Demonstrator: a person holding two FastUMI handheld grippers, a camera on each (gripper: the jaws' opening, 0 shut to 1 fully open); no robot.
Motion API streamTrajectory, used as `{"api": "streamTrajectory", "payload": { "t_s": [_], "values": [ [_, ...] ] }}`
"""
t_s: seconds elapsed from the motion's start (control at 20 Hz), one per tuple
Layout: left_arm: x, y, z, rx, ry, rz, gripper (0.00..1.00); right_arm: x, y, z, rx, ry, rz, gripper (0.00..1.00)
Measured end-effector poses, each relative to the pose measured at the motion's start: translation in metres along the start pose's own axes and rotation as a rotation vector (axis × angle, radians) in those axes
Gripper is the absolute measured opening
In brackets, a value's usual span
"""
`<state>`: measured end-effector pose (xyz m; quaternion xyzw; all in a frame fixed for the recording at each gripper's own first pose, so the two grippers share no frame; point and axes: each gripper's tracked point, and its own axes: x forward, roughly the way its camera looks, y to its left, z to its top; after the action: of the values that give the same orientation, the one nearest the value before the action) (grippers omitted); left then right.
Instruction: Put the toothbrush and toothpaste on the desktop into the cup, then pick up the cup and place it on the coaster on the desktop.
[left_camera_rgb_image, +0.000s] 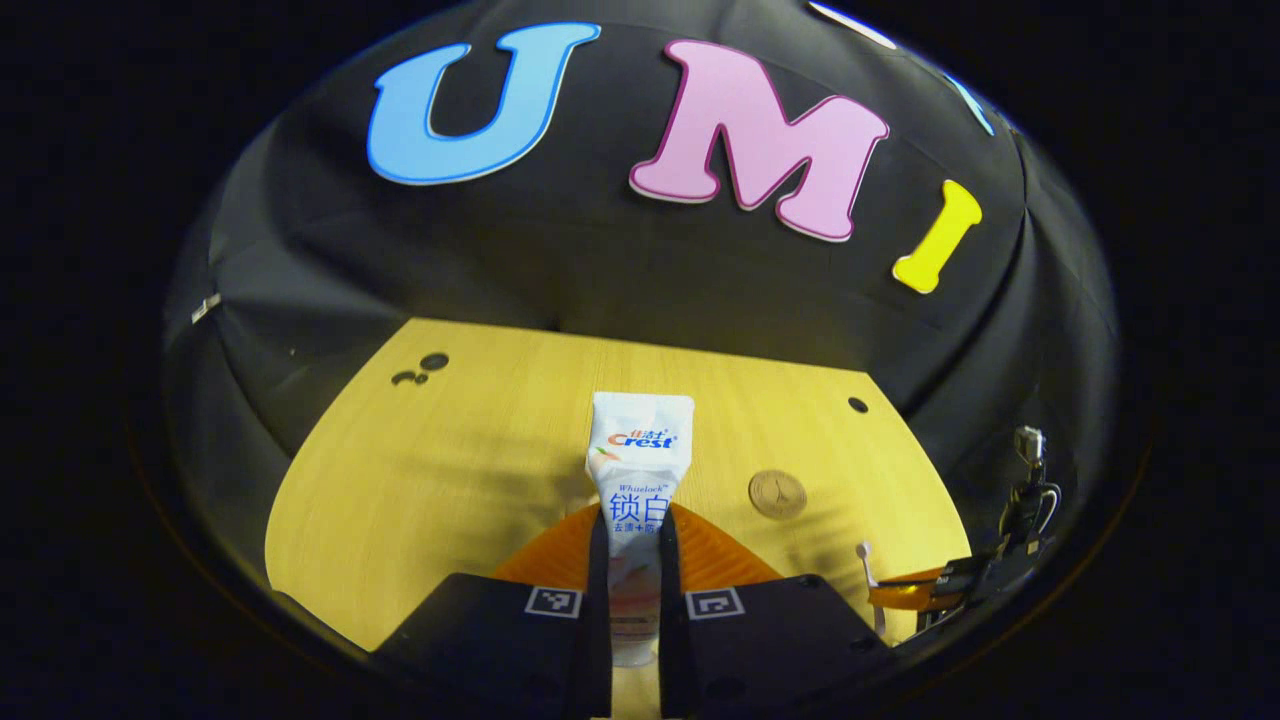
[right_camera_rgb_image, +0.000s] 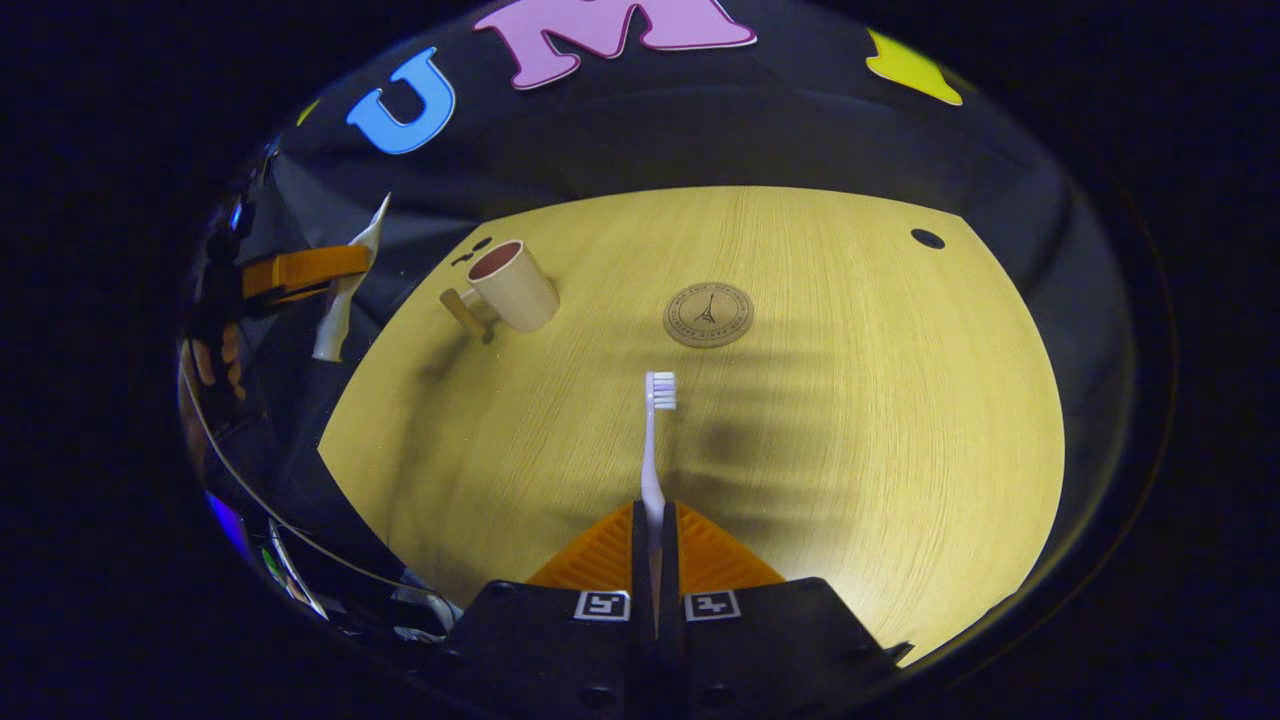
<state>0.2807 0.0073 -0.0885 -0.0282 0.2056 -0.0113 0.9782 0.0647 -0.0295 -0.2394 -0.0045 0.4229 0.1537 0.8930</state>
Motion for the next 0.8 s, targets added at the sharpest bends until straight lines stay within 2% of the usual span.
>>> {"api": "streamTrajectory", "payload": {
  "t_s": [0.3,0.35,0.4,0.45,0.65,0.7,0.75,0.8],
  "values": [
    [0.056,0.000,0.054,-0.001,-0.112,-0.008,0.23,-0.014,-0.017,0.017,0.017,-0.027,0.026,0.05],
    [0.066,0.001,0.060,-0.001,-0.136,-0.015,0.28,-0.015,-0.021,0.020,0.016,-0.033,0.017,0.05],
    [0.074,0.001,0.065,-0.005,-0.164,-0.027,0.23,-0.016,-0.025,0.021,0.018,-0.036,0.009,0.05],
    [0.084,0.002,0.071,-0.015,-0.190,-0.040,0.23,-0.018,-0.026,0.020,0.026,-0.035,0.004,0.05],
    [0.122,0.002,0.080,-0.062,-0.283,-0.117,0.23,-0.014,-0.035,0.025,0.055,-0.034,-0.010,0.05],
    [0.130,0.004,0.077,-0.059,-0.298,-0.127,0.19,-0.012,-0.036,0.026,0.057,-0.034,-0.012,0.05],
    [0.137,0.005,0.074,-0.048,-0.317,-0.136,0.23,-0.009,-0.036,0.027,0.059,-0.033,-0.014,0.05],
    [0.143,0.004,0.069,-0.035,-0.332,-0.149,0.23,-0.006,-0.036,0.028,0.062,-0.031,-0.017,0.05]
  ]
}}
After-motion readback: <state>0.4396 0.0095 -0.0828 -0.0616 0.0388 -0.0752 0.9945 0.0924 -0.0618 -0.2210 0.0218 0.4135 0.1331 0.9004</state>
